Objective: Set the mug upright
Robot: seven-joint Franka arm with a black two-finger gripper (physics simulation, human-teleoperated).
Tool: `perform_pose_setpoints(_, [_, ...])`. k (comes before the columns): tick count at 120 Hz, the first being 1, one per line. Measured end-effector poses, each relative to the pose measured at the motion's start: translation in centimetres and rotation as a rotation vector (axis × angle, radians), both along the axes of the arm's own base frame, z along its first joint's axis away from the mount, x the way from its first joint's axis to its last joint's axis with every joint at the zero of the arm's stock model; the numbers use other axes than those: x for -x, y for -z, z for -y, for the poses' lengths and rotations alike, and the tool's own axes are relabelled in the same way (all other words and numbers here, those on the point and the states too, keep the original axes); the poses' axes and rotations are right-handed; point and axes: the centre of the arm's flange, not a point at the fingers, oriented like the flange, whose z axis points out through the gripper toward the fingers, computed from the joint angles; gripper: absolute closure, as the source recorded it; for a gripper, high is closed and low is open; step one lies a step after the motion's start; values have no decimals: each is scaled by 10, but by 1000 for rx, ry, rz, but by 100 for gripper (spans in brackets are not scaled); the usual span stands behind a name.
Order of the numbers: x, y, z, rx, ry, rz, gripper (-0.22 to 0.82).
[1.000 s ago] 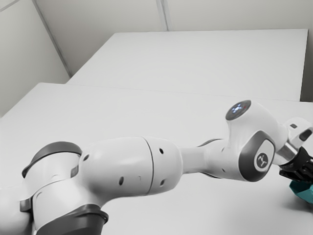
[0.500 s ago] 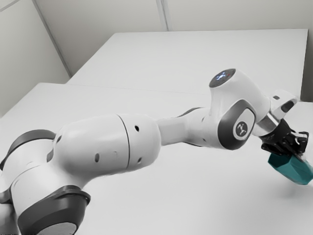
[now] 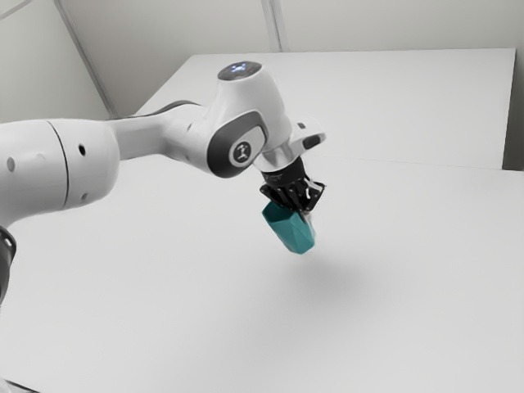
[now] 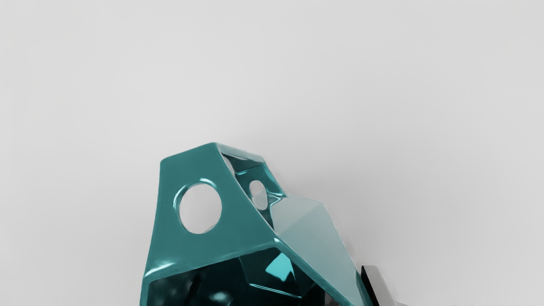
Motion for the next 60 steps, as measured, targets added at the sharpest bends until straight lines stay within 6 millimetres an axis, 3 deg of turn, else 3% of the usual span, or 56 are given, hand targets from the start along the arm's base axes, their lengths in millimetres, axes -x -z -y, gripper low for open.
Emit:
perform_pose_setpoints(27, [-10, 2, -97, -78, -87, -45, 78])
perform_pose_setpoints(60, [-16, 4, -164, -144, -124, -76, 78])
